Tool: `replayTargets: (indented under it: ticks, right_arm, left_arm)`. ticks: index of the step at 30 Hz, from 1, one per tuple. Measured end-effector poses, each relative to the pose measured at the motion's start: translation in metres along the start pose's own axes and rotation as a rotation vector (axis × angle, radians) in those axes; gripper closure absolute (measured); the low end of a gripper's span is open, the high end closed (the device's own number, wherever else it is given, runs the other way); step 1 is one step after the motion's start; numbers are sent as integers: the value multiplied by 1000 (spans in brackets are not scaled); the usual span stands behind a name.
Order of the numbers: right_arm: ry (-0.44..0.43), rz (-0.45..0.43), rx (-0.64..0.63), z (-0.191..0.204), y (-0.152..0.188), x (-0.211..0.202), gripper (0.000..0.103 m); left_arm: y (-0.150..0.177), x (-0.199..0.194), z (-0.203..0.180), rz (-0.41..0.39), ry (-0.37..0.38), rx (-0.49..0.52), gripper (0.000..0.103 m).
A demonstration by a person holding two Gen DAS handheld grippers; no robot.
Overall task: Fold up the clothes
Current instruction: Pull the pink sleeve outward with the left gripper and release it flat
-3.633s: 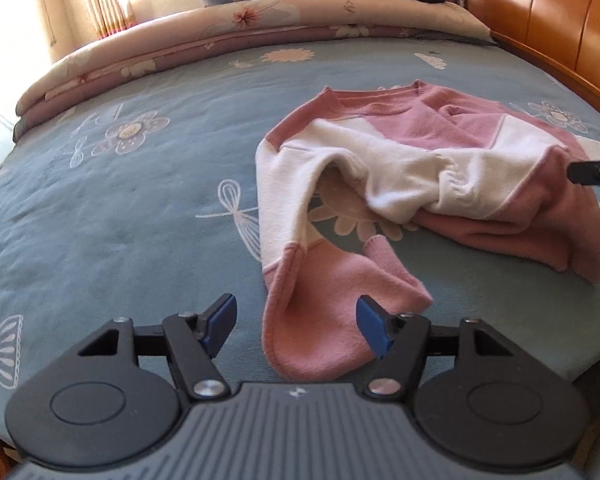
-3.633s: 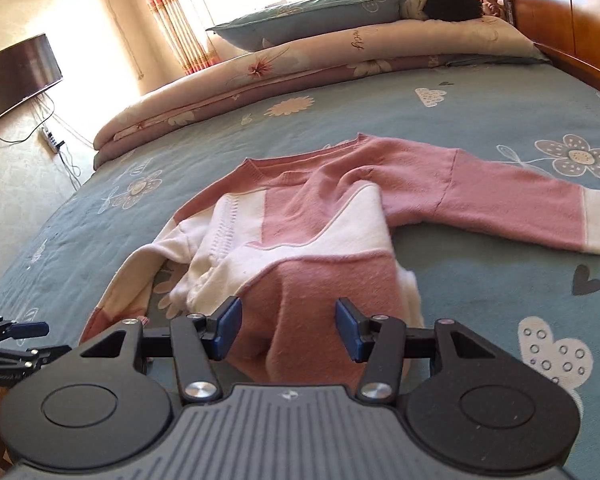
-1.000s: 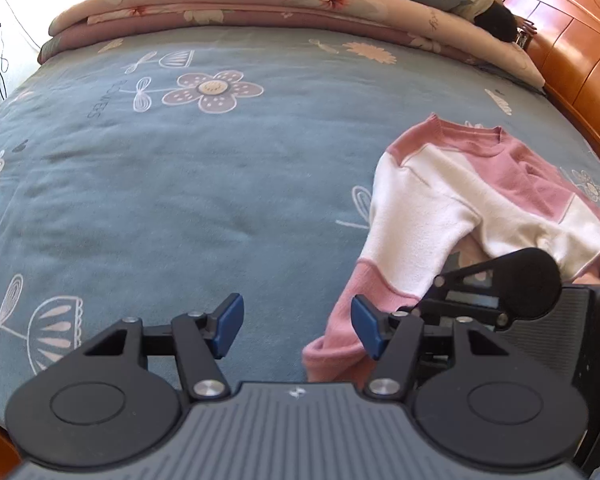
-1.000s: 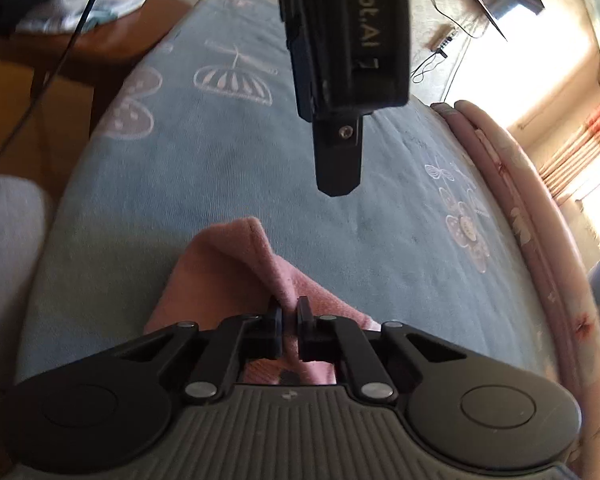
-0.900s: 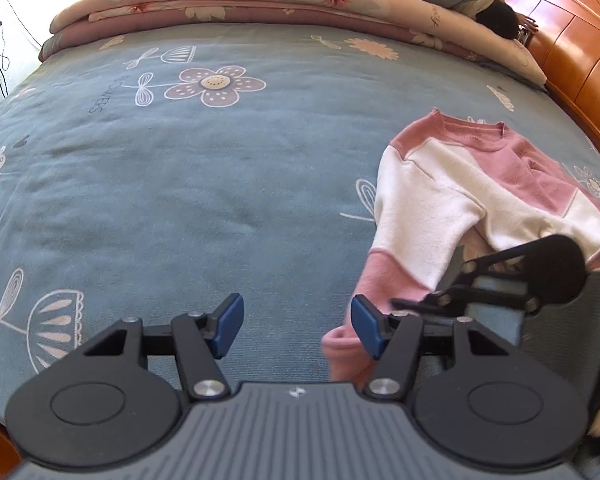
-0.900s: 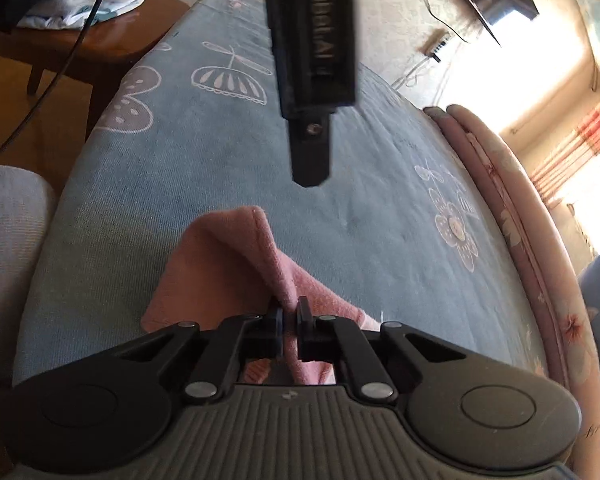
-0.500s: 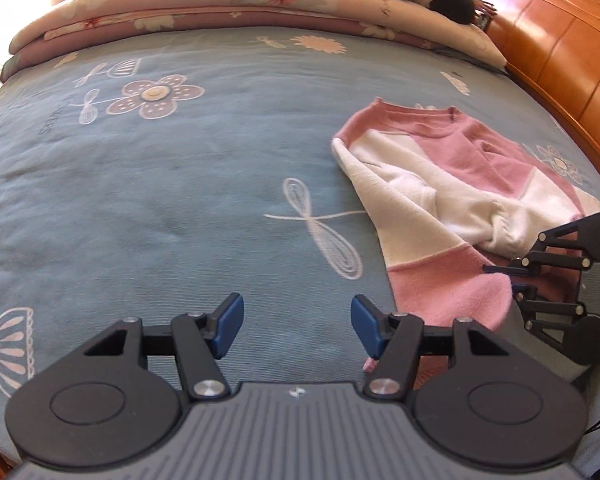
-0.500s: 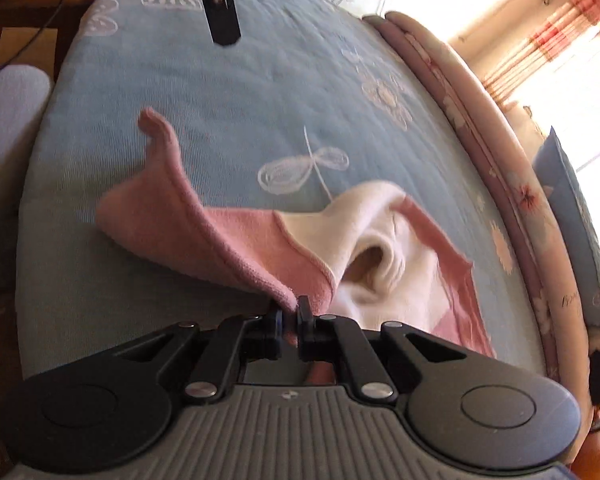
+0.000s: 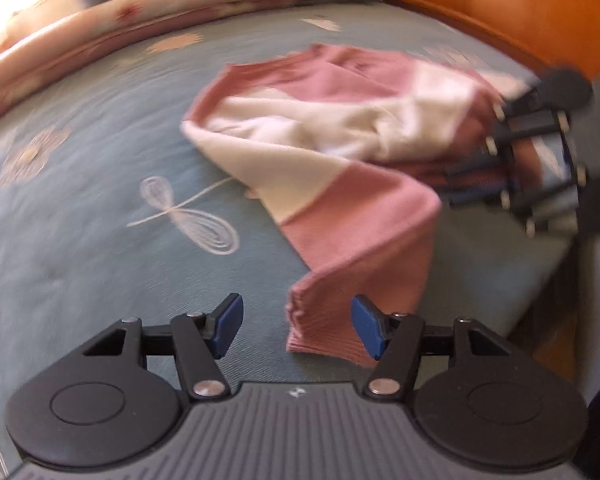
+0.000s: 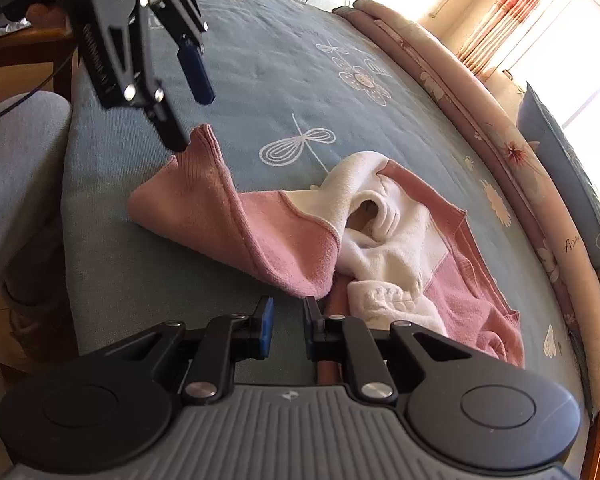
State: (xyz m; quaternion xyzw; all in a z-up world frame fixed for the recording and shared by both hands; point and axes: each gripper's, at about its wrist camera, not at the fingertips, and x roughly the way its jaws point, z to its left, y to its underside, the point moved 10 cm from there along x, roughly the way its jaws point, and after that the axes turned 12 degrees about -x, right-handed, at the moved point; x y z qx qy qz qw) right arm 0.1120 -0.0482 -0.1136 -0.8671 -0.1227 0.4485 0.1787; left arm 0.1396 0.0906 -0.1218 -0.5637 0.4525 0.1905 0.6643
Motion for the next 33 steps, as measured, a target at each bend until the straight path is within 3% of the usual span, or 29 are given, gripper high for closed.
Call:
replayTargets:
  ticks: [5, 8, 9, 12, 15, 20, 29, 33]
  right_arm:
    - [-20, -18, 61, -4, 6, -5, 84]
    - [-16, -15, 84, -5, 10, -4, 84]
    - [-12, -11, 86, -5, 11, -3, 84]
    - [-17, -12, 95, -5, 13, -3, 84]
    - [-17, -18, 105, -5, 15, -3, 84]
    - [-5, -30, 124, -8, 15, -5, 84]
    - [15, -51, 156, -14, 16, -8, 78]
    - [20, -61, 175, -18, 15, -10, 78]
  left_arm:
    - [3, 23, -20, 10, 8, 272, 42]
    - [1, 32, -28, 37, 62, 332, 45]
    - [2, 34, -31, 55, 83, 333, 52]
    - [11, 32, -43, 74, 129, 368, 91]
    - [16, 26, -47, 51, 86, 409, 98]
    - [5, -2, -23, -3, -34, 409, 98]
    - [-38, -82, 77, -83, -393, 343, 98]
    - [-60, -118, 116, -130, -518, 282, 98]
